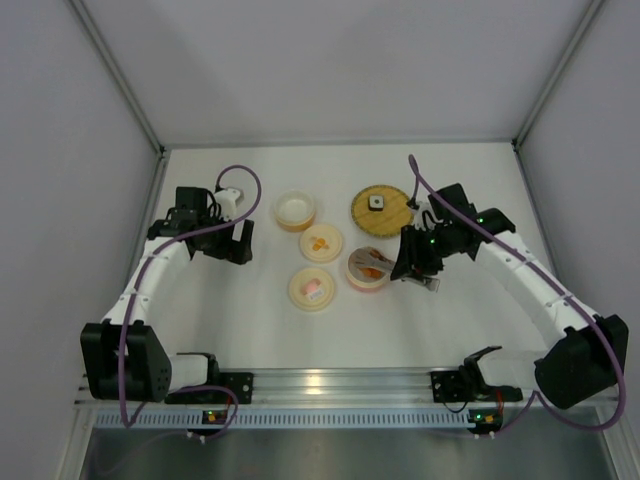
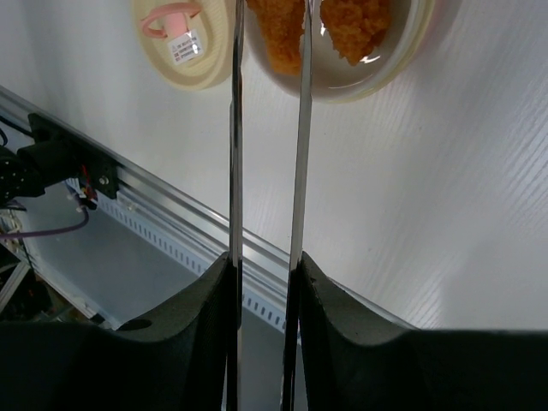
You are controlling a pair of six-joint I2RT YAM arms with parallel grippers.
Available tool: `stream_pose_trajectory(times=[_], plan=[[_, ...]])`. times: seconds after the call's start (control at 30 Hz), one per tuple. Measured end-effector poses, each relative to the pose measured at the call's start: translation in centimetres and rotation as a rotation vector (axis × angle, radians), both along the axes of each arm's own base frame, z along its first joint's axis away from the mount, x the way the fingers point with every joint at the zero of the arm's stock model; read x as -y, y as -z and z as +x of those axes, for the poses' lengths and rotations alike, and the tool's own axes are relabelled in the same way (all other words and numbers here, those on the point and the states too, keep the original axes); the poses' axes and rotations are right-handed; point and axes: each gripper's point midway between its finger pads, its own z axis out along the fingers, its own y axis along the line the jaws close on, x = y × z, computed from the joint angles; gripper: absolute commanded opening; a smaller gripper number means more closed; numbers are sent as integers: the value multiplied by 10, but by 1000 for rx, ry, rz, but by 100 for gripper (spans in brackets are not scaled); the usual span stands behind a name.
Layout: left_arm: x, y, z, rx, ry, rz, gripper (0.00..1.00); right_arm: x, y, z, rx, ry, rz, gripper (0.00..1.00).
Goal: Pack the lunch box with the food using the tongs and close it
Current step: Place the fake food in the packing box.
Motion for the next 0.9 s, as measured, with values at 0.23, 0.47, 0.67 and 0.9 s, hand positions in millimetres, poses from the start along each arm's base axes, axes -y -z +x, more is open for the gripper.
stream_pose_trajectory(times=[0.23, 0.47, 0.67, 0.9], plan=[[0, 0, 0, 0, 0, 0, 98, 5, 9, 3, 3, 11, -34, 32], [-1, 4, 1, -14, -1, 3, 98, 0, 19, 4, -19, -20, -54, 56], [-1, 7, -1, -20, -3, 7, 98, -3, 10, 8, 12, -35, -45, 55], [-1, 7, -1, -20, -3, 7, 98, -6, -18, 21, 131, -63, -22, 37]])
